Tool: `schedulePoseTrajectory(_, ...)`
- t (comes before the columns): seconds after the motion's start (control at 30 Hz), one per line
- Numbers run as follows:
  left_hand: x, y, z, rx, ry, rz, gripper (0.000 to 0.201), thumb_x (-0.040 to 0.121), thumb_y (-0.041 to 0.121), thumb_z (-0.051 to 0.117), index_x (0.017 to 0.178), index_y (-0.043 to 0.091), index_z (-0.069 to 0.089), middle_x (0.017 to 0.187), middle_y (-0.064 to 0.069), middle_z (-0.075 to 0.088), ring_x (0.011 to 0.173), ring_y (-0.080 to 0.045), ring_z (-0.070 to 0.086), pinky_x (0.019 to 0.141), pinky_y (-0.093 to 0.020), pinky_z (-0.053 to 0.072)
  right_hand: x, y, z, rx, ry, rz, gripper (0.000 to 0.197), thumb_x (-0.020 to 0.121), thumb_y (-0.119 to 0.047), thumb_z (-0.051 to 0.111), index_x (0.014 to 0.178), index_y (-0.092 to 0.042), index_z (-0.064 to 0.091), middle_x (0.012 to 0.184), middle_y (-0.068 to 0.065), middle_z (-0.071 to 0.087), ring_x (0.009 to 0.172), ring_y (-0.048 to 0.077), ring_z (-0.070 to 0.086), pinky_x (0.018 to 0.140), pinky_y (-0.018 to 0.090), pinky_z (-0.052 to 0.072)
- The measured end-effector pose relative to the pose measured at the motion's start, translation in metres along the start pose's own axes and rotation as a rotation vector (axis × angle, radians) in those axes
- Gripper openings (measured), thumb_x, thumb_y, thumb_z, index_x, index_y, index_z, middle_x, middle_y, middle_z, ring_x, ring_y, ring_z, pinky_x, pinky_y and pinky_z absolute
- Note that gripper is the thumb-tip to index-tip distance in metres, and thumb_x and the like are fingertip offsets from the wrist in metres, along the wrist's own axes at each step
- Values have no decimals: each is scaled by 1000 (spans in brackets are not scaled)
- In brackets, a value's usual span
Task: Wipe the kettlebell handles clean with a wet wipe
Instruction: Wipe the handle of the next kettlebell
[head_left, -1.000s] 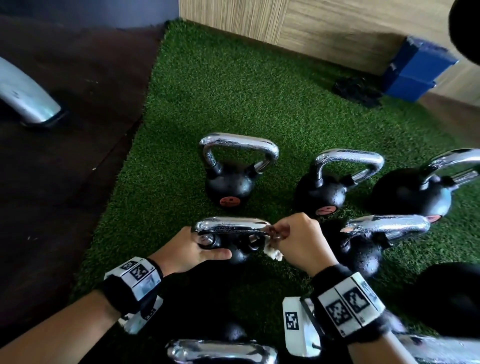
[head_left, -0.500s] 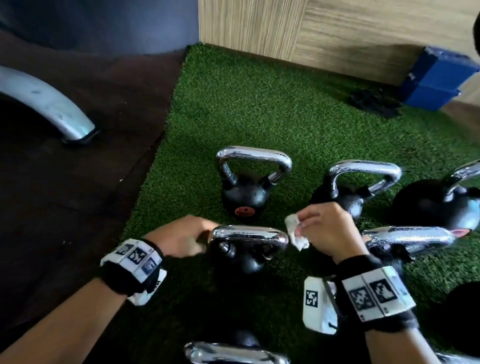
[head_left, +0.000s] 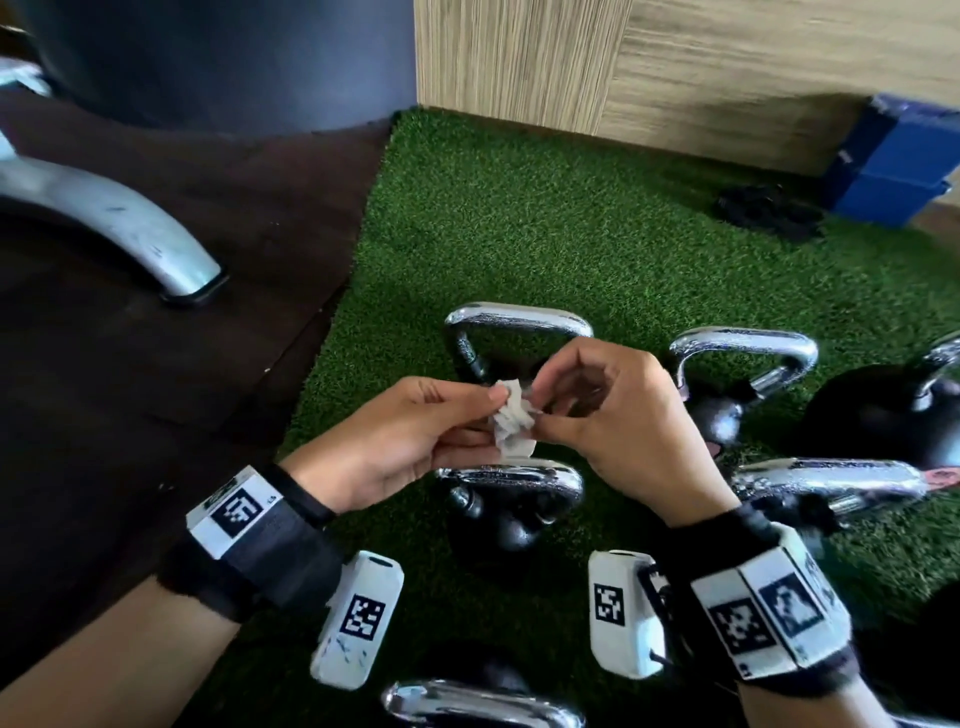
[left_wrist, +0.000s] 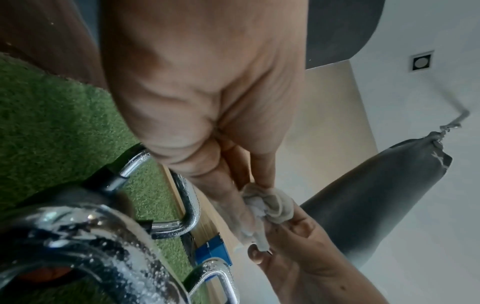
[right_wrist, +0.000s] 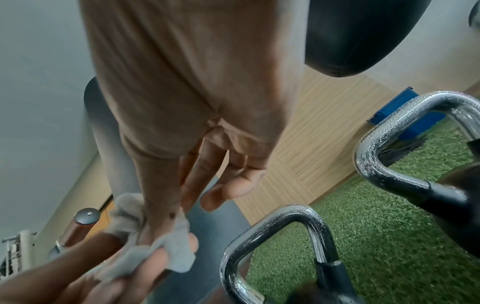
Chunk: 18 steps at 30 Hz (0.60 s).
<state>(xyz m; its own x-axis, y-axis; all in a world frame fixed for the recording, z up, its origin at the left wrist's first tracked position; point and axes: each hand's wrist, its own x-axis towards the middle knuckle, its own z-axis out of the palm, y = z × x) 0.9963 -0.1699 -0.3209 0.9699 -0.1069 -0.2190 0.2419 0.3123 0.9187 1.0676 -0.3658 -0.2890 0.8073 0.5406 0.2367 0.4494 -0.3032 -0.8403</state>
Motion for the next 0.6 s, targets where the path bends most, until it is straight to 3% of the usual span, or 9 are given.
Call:
schedulePoseTrajectory(0.1, -3, -3, -5, 60, 52, 94, 38, 76, 28, 79, 109, 9, 80, 109, -13, 79, 94, -15, 76, 79, -20, 61, -2, 12, -5, -78, -18, 109, 37, 60, -31, 87, 88, -30, 64, 78, -6, 70, 62, 10, 61, 63, 26, 52)
schedulePoseTrajectory(0.13, -4, -4, -7, 180, 87, 163, 35, 79, 28, 80, 110, 11, 80, 112, -8, 78, 101, -15, 75, 83, -22, 61, -3, 21, -8, -126, -67, 192, 37, 61, -28, 84, 91, -31, 63, 79, -4, 68, 64, 10, 60, 66, 29, 52)
schedulePoseTrajectory(0.23, -11, -12, -8, 797, 219, 429, 19, 92, 35, 76, 109, 29, 81, 114, 25, 74, 109, -7, 73, 91, -31, 59, -13, 50, -12, -412, -218, 429, 32, 68, -8, 74, 90, -29, 62, 80, -5, 68, 78, 17, 65, 76, 33, 56)
schedulePoseTrajectory(0.3, -12, -20, 3, 960, 213, 554, 11, 95, 30, 72, 100, 30, 82, 112, 35, 71, 106, 1, 72, 93, -29, 58, -23, 69, -5, -498, -243, 552, 31, 65, -10, 78, 87, -28, 66, 83, -1, 72, 85, 22, 70, 76, 31, 57)
schedulePoseTrajectory(0.4, -7, -34, 23, 1031, 213, 646, 15, 94, 26, 72, 101, 21, 83, 112, 20, 75, 109, 11, 66, 96, -18, 54, -37, 95, 12, -442, -302, 704, 51, 54, -21, 92, 101, -28, 72, 96, 6, 75, 88, 21, 69, 80, 30, 57)
schedulePoseTrajectory(0.47, -5, -40, 31, 1127, 227, 659, 19, 94, 26, 71, 107, 17, 82, 110, 10, 78, 104, 4, 70, 93, -22, 56, -46, 108, 24, -297, -296, 747, 60, 53, -26, 96, 109, -25, 74, 95, 6, 75, 82, 20, 65, 79, 33, 57)
schedulePoseTrajectory(0.53, -9, -39, 33, 1209, 220, 643, 22, 96, 29, 67, 108, 17, 81, 105, 8, 80, 96, -6, 73, 88, -28, 56, -55, 116, 33, -184, -194, 718, 54, 54, -29, 97, 104, -23, 77, 87, 0, 75, 77, 16, 65, 78, 34, 58)
schedulePoseTrajectory(0.57, -12, -37, 30, 1237, 225, 631, 25, 97, 31, 64, 110, 18, 81, 107, 9, 79, 96, -8, 73, 89, -28, 55, -58, 119, 37, -164, -132, 690, 48, 56, -32, 97, 99, -24, 78, 82, -4, 76, 75, 11, 67, 76, 29, 58)
schedulePoseTrajectory(0.6, -15, -36, 25, 1250, 237, 615, 27, 98, 33, 63, 114, 20, 80, 112, 11, 78, 100, -6, 72, 93, -25, 53, -61, 121, 40, -175, -87, 657, 43, 57, -34, 97, 95, -26, 78, 75, -10, 74, 70, 3, 66, 70, 17, 55)
